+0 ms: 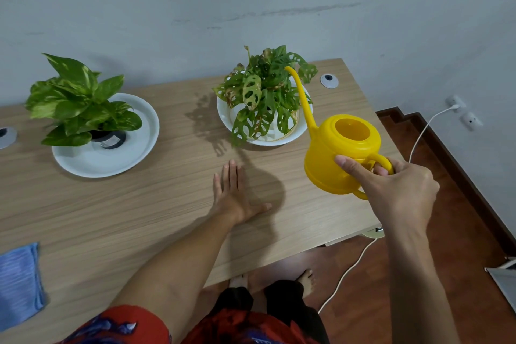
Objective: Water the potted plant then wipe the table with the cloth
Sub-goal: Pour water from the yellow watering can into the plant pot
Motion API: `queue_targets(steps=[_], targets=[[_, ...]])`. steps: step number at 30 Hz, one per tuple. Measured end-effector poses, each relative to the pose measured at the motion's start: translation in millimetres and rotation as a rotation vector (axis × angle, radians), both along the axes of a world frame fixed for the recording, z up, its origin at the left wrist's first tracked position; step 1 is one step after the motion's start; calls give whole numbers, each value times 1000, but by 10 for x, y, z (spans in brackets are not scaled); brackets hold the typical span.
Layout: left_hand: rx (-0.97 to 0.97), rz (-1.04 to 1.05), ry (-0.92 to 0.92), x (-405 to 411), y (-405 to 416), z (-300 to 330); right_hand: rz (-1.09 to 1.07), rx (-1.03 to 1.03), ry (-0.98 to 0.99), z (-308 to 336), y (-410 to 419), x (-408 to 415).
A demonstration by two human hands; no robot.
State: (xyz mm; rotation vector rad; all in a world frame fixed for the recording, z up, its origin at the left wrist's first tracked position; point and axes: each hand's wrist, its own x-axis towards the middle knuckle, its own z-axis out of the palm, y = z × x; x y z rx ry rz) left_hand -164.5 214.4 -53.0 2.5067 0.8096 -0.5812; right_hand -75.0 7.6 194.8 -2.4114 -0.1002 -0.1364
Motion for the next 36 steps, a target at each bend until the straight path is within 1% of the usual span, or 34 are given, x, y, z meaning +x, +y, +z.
queue_targets(steps=[17, 21, 36], targets=[[2, 3, 4, -17, -2, 13, -33, -26, -17, 12, -31, 94], [-5, 7, -8, -23, -1, 28, -17, -35, -44, 19, -28, 108], [6, 4, -29, -30, -9, 4, 13, -16, -41, 69, 82, 247]])
